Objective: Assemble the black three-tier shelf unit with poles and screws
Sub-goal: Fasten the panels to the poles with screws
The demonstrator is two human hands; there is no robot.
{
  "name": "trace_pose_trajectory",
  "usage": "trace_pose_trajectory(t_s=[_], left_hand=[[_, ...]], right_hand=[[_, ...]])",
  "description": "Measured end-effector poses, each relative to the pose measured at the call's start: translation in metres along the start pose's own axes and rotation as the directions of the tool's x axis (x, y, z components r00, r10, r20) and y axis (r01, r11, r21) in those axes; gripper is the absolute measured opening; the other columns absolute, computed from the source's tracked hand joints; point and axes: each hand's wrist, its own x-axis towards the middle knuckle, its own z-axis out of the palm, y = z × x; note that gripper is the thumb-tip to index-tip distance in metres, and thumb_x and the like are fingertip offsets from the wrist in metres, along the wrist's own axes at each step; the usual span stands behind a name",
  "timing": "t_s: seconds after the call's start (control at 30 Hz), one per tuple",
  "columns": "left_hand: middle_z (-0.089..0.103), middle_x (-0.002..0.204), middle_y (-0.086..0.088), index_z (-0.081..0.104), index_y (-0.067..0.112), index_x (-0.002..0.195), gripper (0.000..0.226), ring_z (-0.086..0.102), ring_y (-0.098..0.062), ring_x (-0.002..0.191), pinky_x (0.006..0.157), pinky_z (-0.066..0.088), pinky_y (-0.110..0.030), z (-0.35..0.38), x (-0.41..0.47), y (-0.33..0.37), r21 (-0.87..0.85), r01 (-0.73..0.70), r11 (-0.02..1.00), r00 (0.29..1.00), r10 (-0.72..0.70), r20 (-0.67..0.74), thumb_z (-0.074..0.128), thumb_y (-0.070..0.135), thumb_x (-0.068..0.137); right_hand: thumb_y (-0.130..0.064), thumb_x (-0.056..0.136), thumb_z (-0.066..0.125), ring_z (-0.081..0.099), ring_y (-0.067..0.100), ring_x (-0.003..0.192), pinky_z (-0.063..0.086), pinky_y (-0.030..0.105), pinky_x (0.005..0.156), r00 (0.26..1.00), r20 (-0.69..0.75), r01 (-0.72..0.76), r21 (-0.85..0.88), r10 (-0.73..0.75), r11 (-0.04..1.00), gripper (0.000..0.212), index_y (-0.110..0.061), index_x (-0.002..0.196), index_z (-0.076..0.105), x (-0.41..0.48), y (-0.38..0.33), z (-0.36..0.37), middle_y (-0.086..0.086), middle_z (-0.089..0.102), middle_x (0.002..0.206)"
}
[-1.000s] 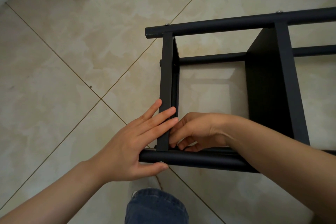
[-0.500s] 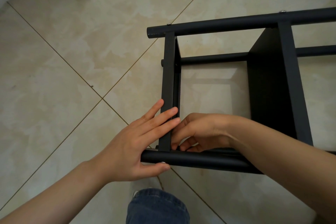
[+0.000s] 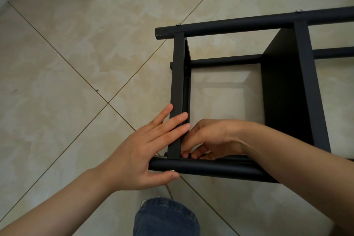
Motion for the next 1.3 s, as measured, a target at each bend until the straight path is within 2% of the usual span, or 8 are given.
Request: trace_pose_trajectory(t_s=[0.13,0.3,0.53,0.63,0.77,1.0,1.2,1.3], left_hand=[[0.021,0.168,0.004,0.027,0.02,0.159,0.082,0.01,-0.03,0.157,0.123,0.021,-0.027,-0.0002,-0.0004,0.0003,-0.003,0.0,1.0,1.0,0.0,-0.002,0.06,0.056,0.093],[0.021,0.168,0.004,0.027,0.02,0.159,0.083,0.01,-0.029,0.157,0.123,0.021,-0.028,-0.0003,-0.0003,0.0008,-0.005,0.002,1.0,1.0,-0.002,-0.001,0.062,0.054,0.092],[0.021,0.168,0.005,0.027,0.02,0.159,0.084,0.009,-0.029,0.157,0.123,0.022,-0.027,-0.0005,-0.0001,0.001,-0.003,0.002,1.0,1.0,-0.002,-0.002,0.063,0.053,0.091],[0.02,0.168,0.005,0.027,0.019,0.159,0.083,0.009,-0.029,0.157,0.123,0.022,-0.027,-0.0004,-0.0004,0.0011,-0.002,0.004,1.0,1.0,-0.004,-0.001,0.063,0.053,0.091],[0.021,0.168,0.005,0.027,0.019,0.159,0.083,0.009,-0.028,0.157,0.123,0.023,-0.025,-0.0007,-0.0002,0.0014,0.002,0.006,1.0,1.0,-0.006,-0.001,0.063,0.052,0.091],[0.02,0.168,0.005,0.027,0.019,0.158,0.083,0.009,-0.029,0.157,0.122,0.022,-0.024,-0.0008,0.0001,0.0011,-0.008,-0.001,1.0,1.0,0.001,-0.004,0.063,0.052,0.092],[0.02,0.168,0.005,0.027,0.02,0.159,0.083,0.009,-0.029,0.157,0.123,0.023,-0.026,0.0001,-0.0004,0.0008,-0.004,0.003,1.0,1.0,-0.003,0.0,0.063,0.053,0.091],[0.02,0.168,0.005,0.027,0.02,0.159,0.083,0.009,-0.029,0.157,0.123,0.022,-0.025,0.0002,-0.0003,0.0009,-0.007,0.0,1.0,1.0,0.0,-0.002,0.063,0.053,0.092]], right_hand=[[-0.011,0.086,0.067,0.057,0.012,0.067,0.047,0.023,0.069,1.0,-0.01,0.004,-0.003,-0.004,1.0,0.011,-0.016,0.078,0.073,0.0034,-0.0016,0.0056,0.002,0.067,0.078],[-0.012,0.087,0.068,0.056,0.011,0.068,0.047,0.021,0.069,1.0,0.016,-0.006,0.023,0.005,1.0,0.025,-0.02,0.064,0.074,0.0007,-0.0003,0.0,0.002,0.068,0.08],[-0.012,0.087,0.067,0.056,0.011,0.067,0.047,0.022,0.068,1.0,-0.008,-0.015,0.006,0.015,1.0,0.007,-0.015,0.086,0.073,0.0029,-0.0023,0.0053,0.002,0.067,0.079],[-0.012,0.088,0.066,0.056,0.012,0.069,0.046,0.023,0.071,1.0,0.002,-0.009,0.015,0.009,1.0,0.013,-0.017,0.078,0.074,0.0021,-0.0019,0.0037,0.003,0.067,0.081],[-0.017,0.088,0.069,0.056,0.009,0.066,0.046,0.02,0.066,1.0,0.007,-0.011,-0.009,0.011,1.0,0.026,-0.021,0.062,0.075,-0.0024,-0.0003,-0.0004,0.0,0.068,0.078],[-0.011,0.087,0.066,0.055,0.011,0.066,0.045,0.022,0.067,0.999,-0.032,0.009,-0.011,-0.01,1.0,0.015,-0.017,0.074,0.072,0.0023,-0.0022,0.0081,0.003,0.066,0.079],[-0.016,0.087,0.069,0.056,0.009,0.065,0.045,0.02,0.066,1.0,-0.006,0.001,-0.034,-0.002,0.999,0.025,-0.021,0.063,0.075,-0.0012,-0.0009,0.0017,0.0,0.068,0.077],[-0.012,0.087,0.067,0.056,0.011,0.067,0.046,0.022,0.068,0.999,-0.037,0.002,-0.029,-0.004,1.0,0.012,-0.016,0.077,0.074,0.0034,-0.0013,0.0058,0.002,0.067,0.079]])
